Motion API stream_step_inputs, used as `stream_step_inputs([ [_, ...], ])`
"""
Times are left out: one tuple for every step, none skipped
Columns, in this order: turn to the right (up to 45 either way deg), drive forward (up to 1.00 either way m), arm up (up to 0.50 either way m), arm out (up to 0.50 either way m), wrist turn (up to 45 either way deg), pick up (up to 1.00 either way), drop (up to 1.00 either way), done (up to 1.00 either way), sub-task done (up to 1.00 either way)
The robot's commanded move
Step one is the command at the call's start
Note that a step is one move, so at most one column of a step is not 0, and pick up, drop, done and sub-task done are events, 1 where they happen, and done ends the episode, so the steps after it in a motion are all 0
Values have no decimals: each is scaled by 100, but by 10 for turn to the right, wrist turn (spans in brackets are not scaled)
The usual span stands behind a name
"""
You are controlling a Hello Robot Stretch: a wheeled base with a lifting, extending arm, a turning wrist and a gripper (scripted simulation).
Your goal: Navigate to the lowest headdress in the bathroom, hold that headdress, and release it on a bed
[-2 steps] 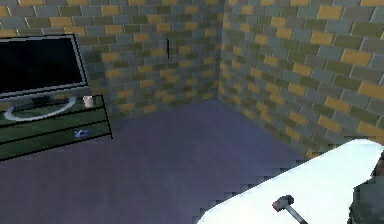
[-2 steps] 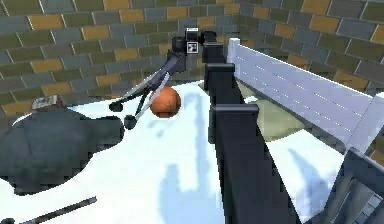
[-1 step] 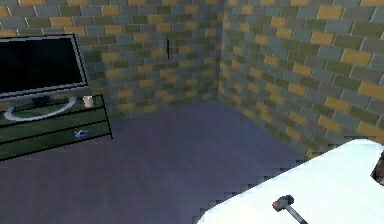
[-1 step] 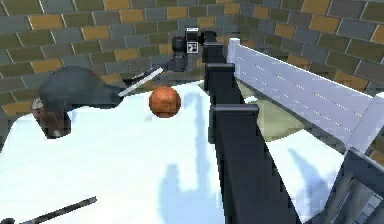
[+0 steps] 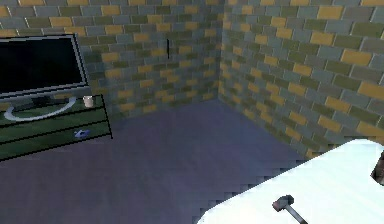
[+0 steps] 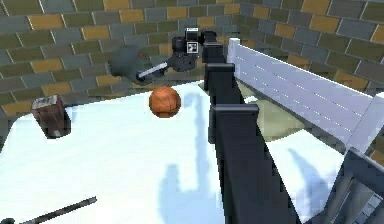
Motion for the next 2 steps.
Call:
stream_step_inputs([
  [0, 0, 0, 0, 300, 0, 0, 0, 0],
  [0, 0, -26, 0, 0, 0, 0, 0, 0],
])
